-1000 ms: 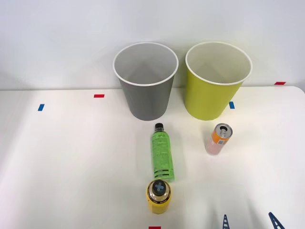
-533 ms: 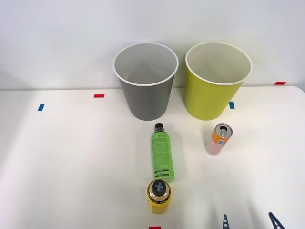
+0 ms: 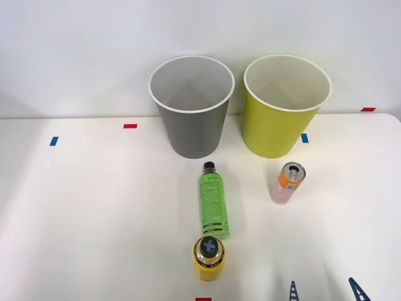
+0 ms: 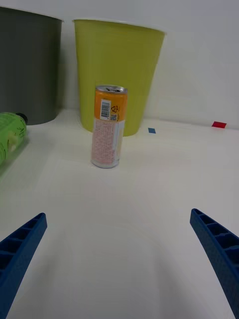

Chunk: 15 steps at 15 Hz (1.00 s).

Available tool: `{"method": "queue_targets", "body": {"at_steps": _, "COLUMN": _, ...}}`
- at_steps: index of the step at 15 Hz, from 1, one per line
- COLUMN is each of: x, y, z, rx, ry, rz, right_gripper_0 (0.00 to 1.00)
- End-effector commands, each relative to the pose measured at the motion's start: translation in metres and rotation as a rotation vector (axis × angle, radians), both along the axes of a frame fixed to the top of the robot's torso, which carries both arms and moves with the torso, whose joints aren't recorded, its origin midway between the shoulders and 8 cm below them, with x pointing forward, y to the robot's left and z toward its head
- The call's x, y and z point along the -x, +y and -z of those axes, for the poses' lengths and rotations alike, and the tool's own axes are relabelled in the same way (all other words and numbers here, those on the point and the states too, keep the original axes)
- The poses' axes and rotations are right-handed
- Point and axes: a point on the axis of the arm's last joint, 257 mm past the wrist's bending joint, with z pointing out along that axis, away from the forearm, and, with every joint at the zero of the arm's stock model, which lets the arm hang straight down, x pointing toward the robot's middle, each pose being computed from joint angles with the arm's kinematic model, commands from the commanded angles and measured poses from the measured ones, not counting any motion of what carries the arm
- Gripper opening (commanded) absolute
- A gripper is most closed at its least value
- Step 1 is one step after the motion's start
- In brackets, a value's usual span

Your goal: Put cans in the gray bin, plastic bottles in the light green bin

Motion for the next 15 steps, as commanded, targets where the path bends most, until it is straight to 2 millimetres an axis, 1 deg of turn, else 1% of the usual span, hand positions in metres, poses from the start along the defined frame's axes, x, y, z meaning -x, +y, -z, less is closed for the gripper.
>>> {"method": "queue_targets", "body": {"at_steps": 1, "x": -0.008, "y": 0.003, "z": -0.006, "rx": -0.117, "ry": -0.026, "rz": -0.020, "right_gripper_0": 1.00}}
{"method": "queue_targets", "body": {"at_steps": 2, "x": -0.010, "y": 0.005, "z": -0.008, "rx": -0.163, "ry": -0.032, "rz": -0.034, "right_gripper_0": 1.00}}
{"method": "queue_targets", "body": {"at_steps": 6, "x": -0.020, "y": 0.010, "z": -0.013, "rx": -0.253, "ry": -0.047, "rz": -0.083, "right_gripper_0": 1.00}}
{"method": "queue_targets", "body": {"at_steps": 8, "x": -0.031, "y": 0.011, "z": -0.014, "rx": -0.268, "ry": -0.052, "rz": -0.089, "right_gripper_0": 1.00}}
{"method": "queue_targets", "body": {"at_steps": 9, "x": -0.037, "y": 0.013, "z": -0.014, "rx": -0.275, "ry": -0.058, "rz": -0.091, "right_gripper_0": 1.00}}
{"method": "queue_targets", "body": {"at_steps": 11, "x": -0.057, "y": 0.019, "z": -0.007, "rx": -0.295, "ry": -0.075, "rz": -0.091, "right_gripper_0": 1.00}}
{"method": "queue_targets", "body": {"at_steps": 13, "x": -0.079, "y": 0.028, "z": -0.014, "rx": -0.305, "ry": -0.115, "rz": -0.095, "right_gripper_0": 1.00}}
{"method": "queue_targets", "body": {"at_steps": 15, "x": -0.093, "y": 0.032, "z": -0.017, "rx": -0.299, "ry": -0.137, "rz": -0.103, "right_gripper_0": 1.00}}
